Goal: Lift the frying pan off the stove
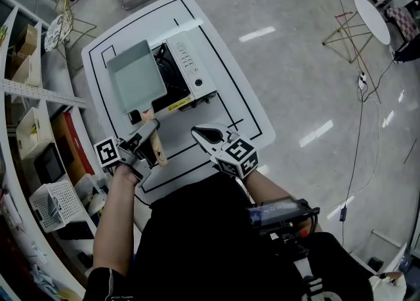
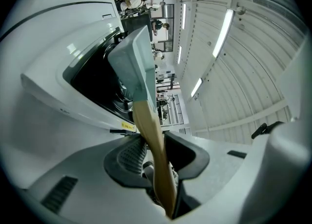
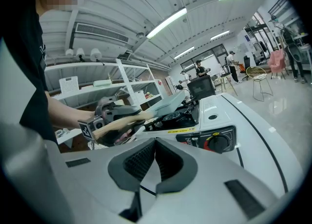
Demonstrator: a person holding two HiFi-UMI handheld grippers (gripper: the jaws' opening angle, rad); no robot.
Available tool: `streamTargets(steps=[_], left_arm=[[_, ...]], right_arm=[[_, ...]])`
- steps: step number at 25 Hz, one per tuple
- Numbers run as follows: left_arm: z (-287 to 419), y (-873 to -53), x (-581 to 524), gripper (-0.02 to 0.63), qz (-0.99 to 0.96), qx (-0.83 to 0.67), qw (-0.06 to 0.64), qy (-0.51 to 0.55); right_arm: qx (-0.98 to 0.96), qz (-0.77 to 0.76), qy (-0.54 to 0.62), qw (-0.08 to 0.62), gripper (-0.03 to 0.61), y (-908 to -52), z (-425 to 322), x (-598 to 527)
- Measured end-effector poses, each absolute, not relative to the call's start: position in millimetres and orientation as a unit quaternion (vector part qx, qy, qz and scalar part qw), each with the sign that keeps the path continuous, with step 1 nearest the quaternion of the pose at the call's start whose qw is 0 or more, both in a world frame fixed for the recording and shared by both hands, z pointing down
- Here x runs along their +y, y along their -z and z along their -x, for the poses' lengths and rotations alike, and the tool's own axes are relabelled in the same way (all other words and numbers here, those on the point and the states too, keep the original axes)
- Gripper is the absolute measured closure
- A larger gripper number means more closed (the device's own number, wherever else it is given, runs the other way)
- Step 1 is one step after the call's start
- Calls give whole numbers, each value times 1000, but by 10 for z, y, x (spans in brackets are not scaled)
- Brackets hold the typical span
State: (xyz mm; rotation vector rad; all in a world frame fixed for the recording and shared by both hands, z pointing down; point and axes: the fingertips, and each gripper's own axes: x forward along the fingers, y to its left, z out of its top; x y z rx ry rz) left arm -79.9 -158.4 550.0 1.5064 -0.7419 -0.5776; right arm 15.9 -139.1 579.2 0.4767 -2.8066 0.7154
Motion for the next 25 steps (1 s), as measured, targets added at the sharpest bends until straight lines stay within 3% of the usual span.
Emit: streamTargets(steps=[25], left_arm=[[781, -5203, -1433, 491, -688, -317, 601, 255]], right_arm=[[-953, -153, -234, 116, 554, -5828, -85, -1309]])
